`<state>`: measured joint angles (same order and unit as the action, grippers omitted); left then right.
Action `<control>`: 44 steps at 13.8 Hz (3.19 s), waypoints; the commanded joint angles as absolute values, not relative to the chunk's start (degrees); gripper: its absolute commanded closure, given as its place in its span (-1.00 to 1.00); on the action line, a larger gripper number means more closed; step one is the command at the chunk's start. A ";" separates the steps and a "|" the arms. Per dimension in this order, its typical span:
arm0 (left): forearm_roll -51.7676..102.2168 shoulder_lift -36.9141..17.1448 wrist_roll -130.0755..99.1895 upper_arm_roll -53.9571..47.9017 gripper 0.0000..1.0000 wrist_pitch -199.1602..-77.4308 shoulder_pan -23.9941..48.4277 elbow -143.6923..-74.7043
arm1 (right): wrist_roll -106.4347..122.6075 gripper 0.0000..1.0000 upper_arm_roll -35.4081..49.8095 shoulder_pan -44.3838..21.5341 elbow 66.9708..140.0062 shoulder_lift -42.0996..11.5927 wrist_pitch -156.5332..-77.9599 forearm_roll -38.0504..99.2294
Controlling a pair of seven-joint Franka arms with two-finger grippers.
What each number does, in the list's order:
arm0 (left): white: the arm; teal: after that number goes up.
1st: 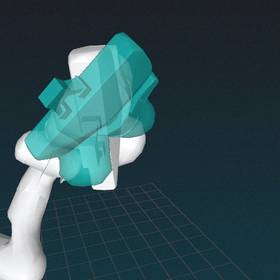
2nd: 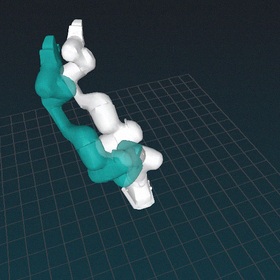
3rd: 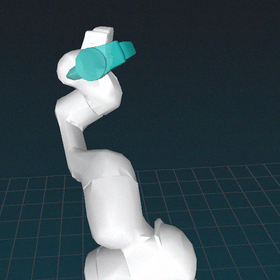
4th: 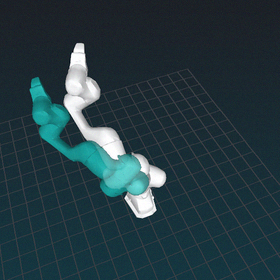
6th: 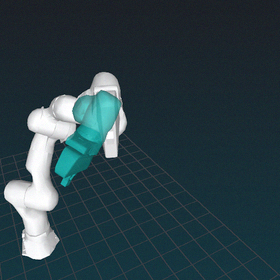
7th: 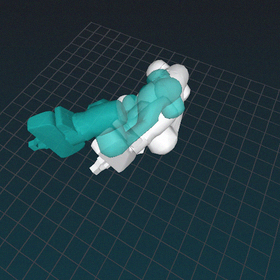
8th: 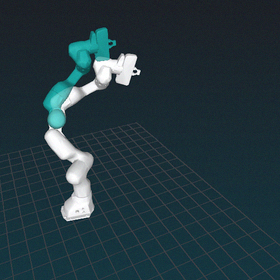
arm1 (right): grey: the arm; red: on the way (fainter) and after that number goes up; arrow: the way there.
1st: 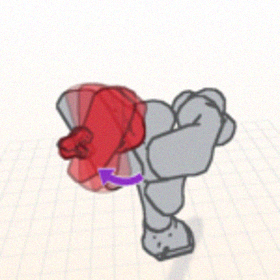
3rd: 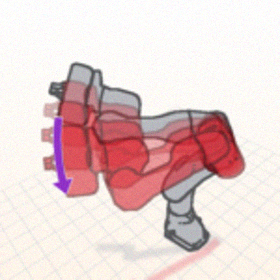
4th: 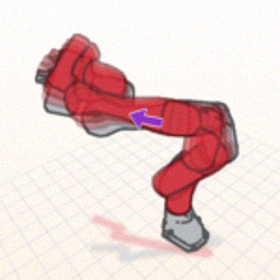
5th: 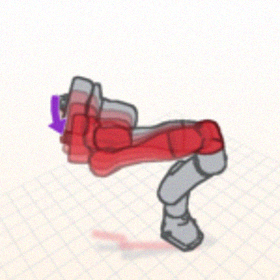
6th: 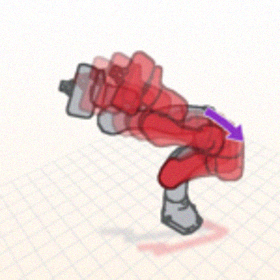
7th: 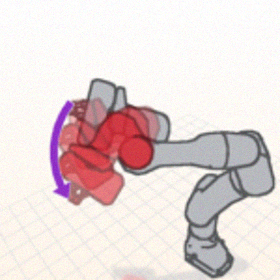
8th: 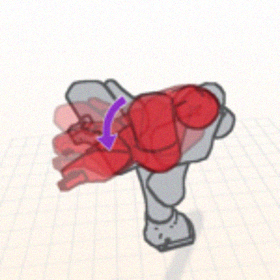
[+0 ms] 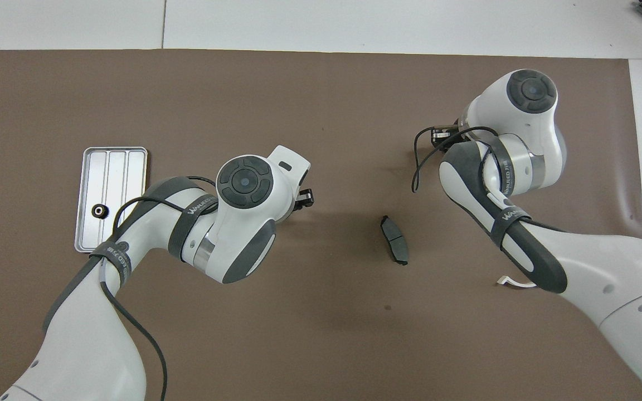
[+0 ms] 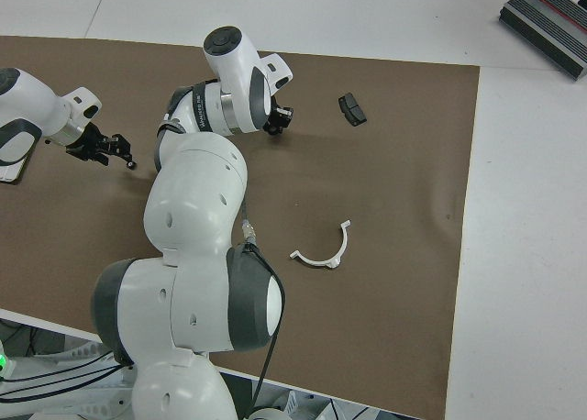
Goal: Place bearing gear from tray to pile
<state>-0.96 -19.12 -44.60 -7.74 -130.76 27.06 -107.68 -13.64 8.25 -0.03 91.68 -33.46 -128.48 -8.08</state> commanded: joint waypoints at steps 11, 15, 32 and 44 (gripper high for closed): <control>-1.58 -13.45 -7.15 -7.12 -0.32 -120.06 -3.32 -107.22 | -12.38 -1.00 9.40 1.51 90.79 -32.35 -131.49 -5.19; -1.58 -12.92 1.13 -7.12 -0.31 -121.11 -8.78 -111.61 | -24.40 -1.00 9.32 -6.75 90.79 -30.59 -130.17 -5.80; -1.67 -13.01 1.41 -6.94 0.50 -128.23 -10.63 -120.24 | -53.35 -0.66 9.23 -30.76 90.70 -34.10 -131.22 -10.37; -1.84 -15.47 -10.08 -7.03 0.89 -122.08 -3.35 -108.46 | -54.22 -0.02 9.23 -31.64 92.20 -34.98 -137.45 -10.02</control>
<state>-1.07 -14.79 -6.25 -7.56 -123.58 -5.35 -109.71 -52.07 9.12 -31.89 91.11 -34.96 -135.01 -9.08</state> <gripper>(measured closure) 0.652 0.467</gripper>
